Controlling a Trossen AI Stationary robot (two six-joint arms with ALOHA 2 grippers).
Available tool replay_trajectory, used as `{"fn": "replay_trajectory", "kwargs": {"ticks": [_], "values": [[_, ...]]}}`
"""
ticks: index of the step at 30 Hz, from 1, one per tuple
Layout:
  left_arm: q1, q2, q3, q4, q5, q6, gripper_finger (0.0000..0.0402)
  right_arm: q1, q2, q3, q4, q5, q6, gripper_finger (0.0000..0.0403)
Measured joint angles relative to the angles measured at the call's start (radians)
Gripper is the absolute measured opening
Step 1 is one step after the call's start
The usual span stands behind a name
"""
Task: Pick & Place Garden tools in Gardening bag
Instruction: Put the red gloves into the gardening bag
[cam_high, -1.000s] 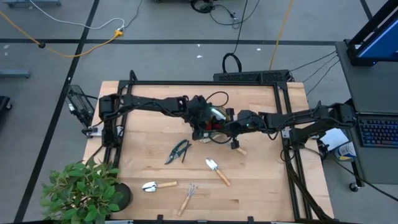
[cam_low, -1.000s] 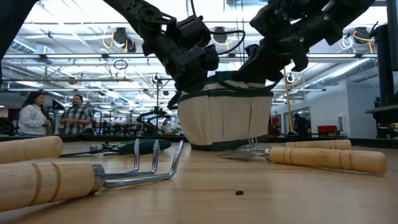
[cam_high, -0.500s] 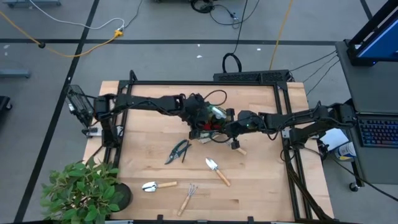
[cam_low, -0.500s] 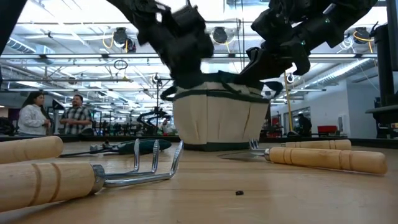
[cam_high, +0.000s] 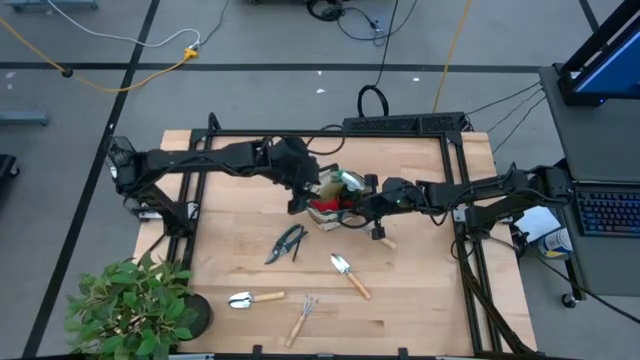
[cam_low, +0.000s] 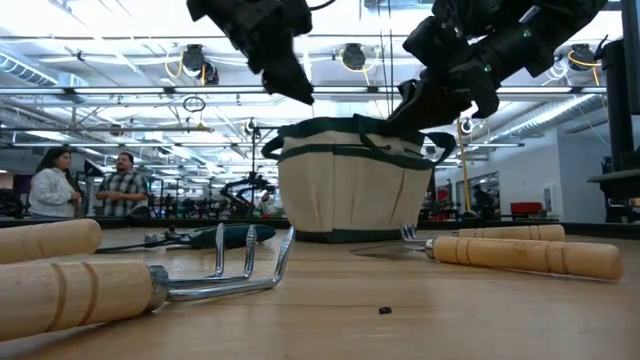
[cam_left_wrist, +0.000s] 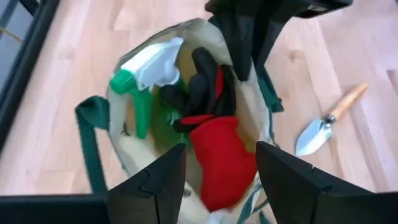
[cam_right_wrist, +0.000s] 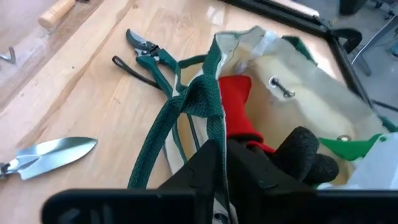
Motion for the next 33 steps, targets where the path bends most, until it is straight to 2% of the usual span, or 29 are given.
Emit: {"fn": "replay_trajectory", "kwargs": {"ticks": [6,10,16,21,27,33], "values": [[-0.024,0.002,-0.002,-0.119,0.057,0.164,0.02,0.0,-0.006,0.0,0.009,0.0,0.022,0.0095],[-0.063,0.03,-0.022,-0.104,0.079,0.262,0.02,0.002,-0.048,0.0,0.003,0.0,0.026,0.0122],[-0.102,0.039,-0.061,0.064,0.005,0.322,0.02,0.015,-0.135,0.0,0.026,-0.004,0.008,0.0134],[-0.116,0.04,-0.088,0.089,0.004,0.364,0.0187,0.003,-0.136,0.0,0.122,-0.006,-0.03,0.0094],[-0.115,0.04,-0.088,0.067,0.003,0.322,0.0113,-0.038,-0.039,0.028,0.162,-0.007,-0.031,0.0008],[-0.11,0.061,-0.086,0.079,-0.01,0.294,0.005,-0.048,0.038,0.16,-0.052,-0.007,-0.06,0.0003]]}}
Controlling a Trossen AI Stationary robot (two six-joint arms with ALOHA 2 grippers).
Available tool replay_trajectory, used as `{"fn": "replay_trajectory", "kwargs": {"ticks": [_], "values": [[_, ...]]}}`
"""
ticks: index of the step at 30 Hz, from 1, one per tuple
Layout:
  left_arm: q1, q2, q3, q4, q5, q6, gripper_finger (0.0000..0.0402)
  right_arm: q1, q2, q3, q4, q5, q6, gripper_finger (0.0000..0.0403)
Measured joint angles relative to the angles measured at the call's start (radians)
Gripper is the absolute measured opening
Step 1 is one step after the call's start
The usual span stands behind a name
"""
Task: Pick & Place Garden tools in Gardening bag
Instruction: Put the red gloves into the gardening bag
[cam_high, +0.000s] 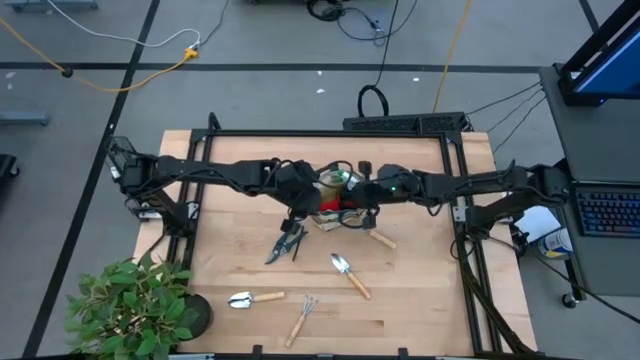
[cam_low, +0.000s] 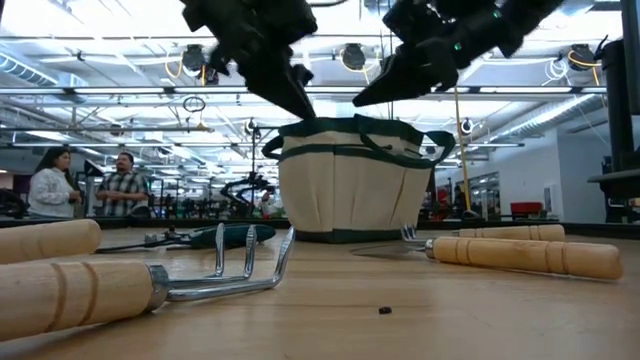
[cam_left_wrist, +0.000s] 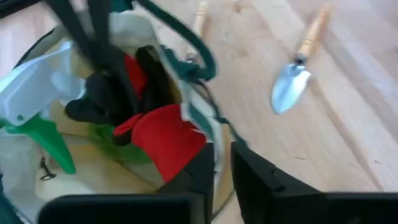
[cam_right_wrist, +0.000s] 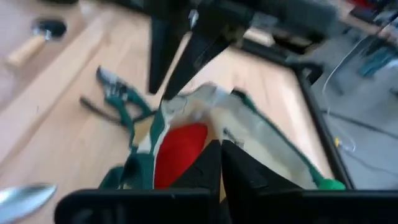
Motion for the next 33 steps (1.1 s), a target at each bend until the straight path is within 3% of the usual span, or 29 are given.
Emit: {"fn": "replay_trajectory", "kwargs": {"ticks": [6,14,18,21,26,33], "values": [[-0.004,0.016,0.001,-0.004,-0.099,0.007,0.0038,-0.023,0.009,0.126,-0.225,0.0,-0.022,0.0001],[-0.019,0.013,-0.001,-0.014,-0.092,0.035,0.0115,-0.072,0.039,0.131,-0.28,-0.007,0.006,0.0001],[-0.019,0.025,-0.001,-0.011,-0.091,0.053,0.0137,-0.079,0.067,0.132,-0.245,-0.103,0.006,0.0],[-0.02,0.024,-0.001,-0.005,-0.079,0.072,0.0114,-0.078,0.1,0.128,-0.251,-0.129,0.006,0.0],[-0.02,0.024,-0.001,0.022,-0.049,0.102,0.0016,-0.088,0.15,0.131,-0.224,-0.129,-0.001,0.0],[-0.032,0.022,-0.001,0.077,-0.049,0.165,0.0006,-0.103,0.188,0.131,-0.275,-0.131,0.018,0.0]]}}
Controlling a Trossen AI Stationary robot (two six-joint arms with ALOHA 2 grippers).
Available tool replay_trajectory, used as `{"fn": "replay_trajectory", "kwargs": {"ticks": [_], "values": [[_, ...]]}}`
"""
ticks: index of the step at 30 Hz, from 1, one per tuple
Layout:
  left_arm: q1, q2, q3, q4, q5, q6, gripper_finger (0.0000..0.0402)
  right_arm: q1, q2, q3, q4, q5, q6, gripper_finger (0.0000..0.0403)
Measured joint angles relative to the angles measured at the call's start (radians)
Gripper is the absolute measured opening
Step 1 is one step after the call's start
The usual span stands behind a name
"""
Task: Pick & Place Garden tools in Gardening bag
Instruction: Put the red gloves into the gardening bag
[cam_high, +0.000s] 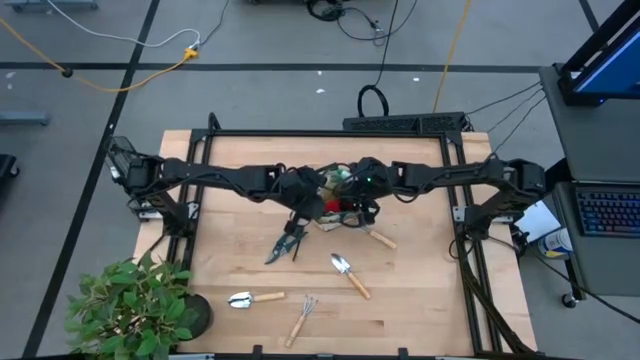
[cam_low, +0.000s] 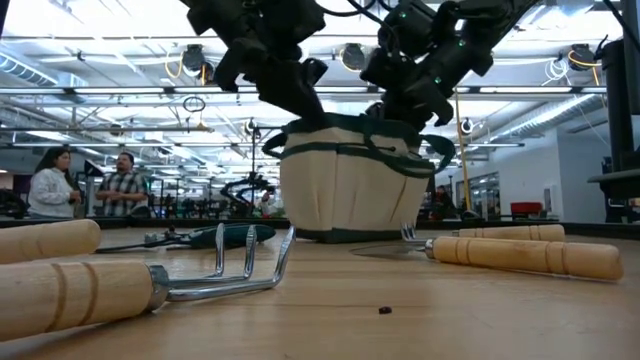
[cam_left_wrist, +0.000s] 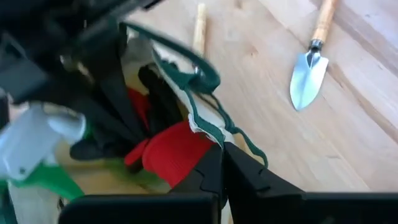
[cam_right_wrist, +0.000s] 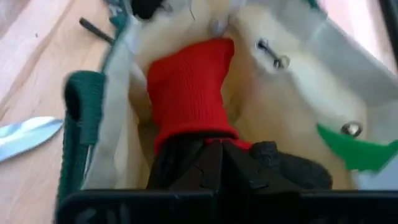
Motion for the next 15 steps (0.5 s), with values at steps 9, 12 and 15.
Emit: {"fn": "replay_trajectory", "kwargs": {"ticks": [9,12,15], "values": [[0.003,-0.002,0.0,0.074,-0.041,0.026,0.0005,0.0,0.014,-0.023,-0.003,-0.05,0.038,0.0],[0.003,-0.002,0.0,0.073,-0.042,0.002,0.0013,0.0,0.014,-0.032,0.011,-0.05,0.033,0.0],[0.003,-0.004,0.0,0.054,-0.042,-0.033,0.0016,0.0,-0.013,-0.035,0.01,-0.049,0.033,0.0]]}}
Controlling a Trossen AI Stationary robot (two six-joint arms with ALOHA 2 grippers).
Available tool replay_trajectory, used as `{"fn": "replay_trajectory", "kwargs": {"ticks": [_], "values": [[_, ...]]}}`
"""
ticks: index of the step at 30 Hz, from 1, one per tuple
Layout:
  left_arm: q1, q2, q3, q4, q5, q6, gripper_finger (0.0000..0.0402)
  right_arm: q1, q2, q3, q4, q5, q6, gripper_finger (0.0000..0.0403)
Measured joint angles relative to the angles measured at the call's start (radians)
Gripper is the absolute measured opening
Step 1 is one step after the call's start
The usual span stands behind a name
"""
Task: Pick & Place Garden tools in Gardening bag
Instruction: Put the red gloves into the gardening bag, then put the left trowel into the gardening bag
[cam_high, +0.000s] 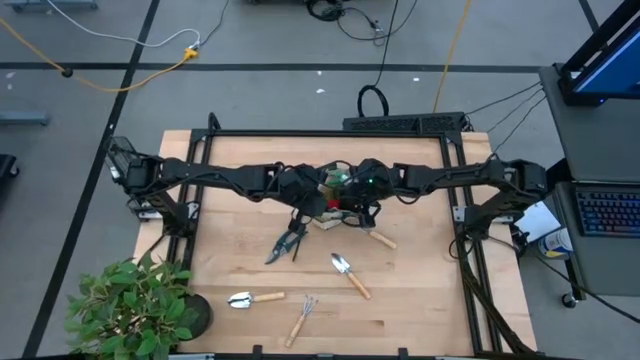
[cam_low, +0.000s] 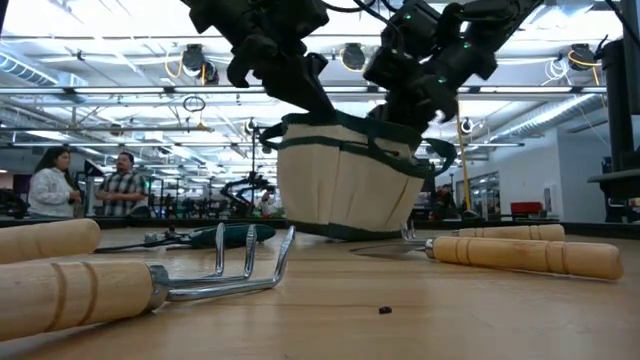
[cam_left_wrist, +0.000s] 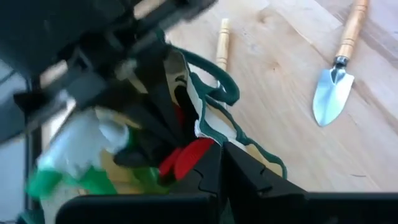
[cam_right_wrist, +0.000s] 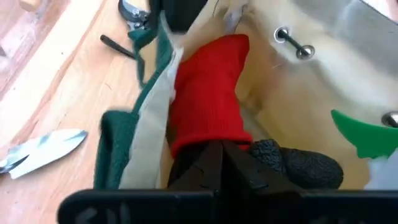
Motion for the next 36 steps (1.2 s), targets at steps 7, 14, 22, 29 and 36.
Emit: {"fn": "replay_trajectory", "kwargs": {"ticks": [7,14,22,29,36], "values": [[0.0,-0.001,0.001,-0.075,-0.001,-0.083,0.0013,0.0,-0.116,-0.002,0.005,0.003,-0.026,0.0009],[-0.018,-0.001,0.001,-0.104,-0.016,-0.114,0.0084,0.002,-0.186,-0.002,0.0,0.003,-0.027,0.0069],[-0.099,-0.055,0.001,-0.137,-0.213,-0.148,0.0144,0.046,-0.222,-0.001,-0.015,0.003,0.021,0.0133],[-0.163,-0.163,0.001,-0.246,-0.245,-0.231,0.0156,0.077,-0.222,-0.001,-0.036,0.011,0.035,0.0149],[-0.203,-0.347,0.003,-0.444,-0.39,-0.415,0.0157,0.096,-0.249,0.001,-0.087,0.137,0.035,0.0147]]}}
